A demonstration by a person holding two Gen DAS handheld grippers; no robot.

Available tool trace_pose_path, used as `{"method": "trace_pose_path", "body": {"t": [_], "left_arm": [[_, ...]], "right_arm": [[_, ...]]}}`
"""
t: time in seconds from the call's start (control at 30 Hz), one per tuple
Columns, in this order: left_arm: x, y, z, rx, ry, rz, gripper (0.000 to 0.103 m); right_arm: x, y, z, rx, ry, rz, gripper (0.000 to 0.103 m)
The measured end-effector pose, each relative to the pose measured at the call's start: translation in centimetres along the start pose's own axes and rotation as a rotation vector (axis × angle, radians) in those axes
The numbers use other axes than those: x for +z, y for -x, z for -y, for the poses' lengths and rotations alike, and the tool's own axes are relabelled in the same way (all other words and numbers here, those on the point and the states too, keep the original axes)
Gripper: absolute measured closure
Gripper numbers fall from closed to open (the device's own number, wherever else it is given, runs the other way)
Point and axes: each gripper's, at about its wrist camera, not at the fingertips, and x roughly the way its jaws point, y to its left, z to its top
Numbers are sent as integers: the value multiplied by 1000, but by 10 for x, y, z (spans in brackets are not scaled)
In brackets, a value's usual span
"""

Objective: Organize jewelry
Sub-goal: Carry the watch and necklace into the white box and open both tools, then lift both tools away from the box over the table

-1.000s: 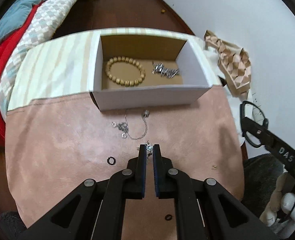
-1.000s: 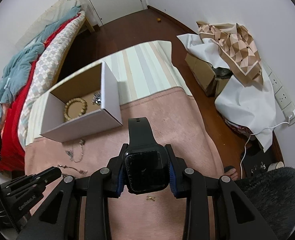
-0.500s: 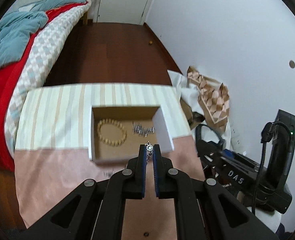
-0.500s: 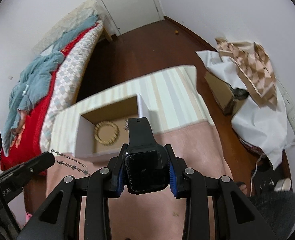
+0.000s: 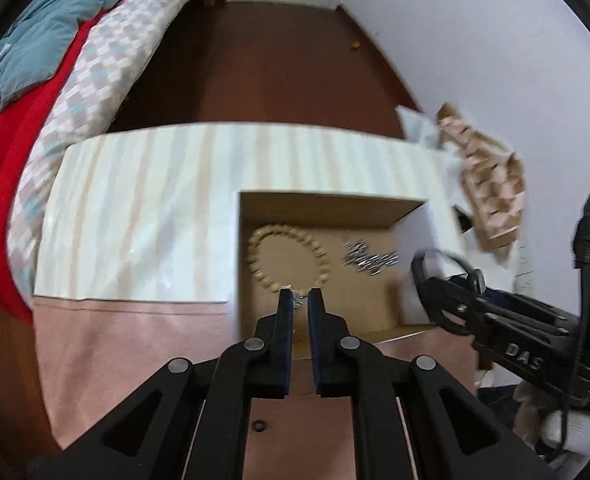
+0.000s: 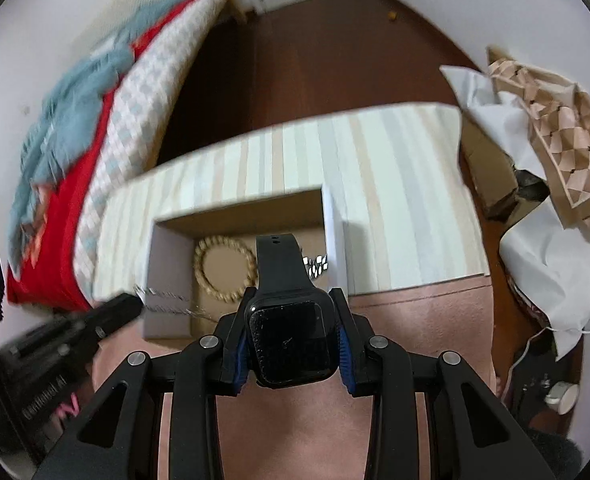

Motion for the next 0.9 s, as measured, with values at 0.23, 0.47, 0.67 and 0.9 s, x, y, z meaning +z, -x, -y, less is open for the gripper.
{"method": "trace_pose_path", "body": {"t": [0.23,0.47,0.67,0.9], "left_arm": [[1,-2,-10,64,34,-7,90],[3,13,-13,161,23,74,23],[-4,17,-15,231,10,87,2],[-24,34,-9,266,-1,138,1]], "right_arm": [[-2,-11,-3,-13,16,-33,47],[-4,9,0,-62,10,11,43],[-13,34,-5,-189,62,96,12],[-29,44,-17,-306,135,136,1]]}}
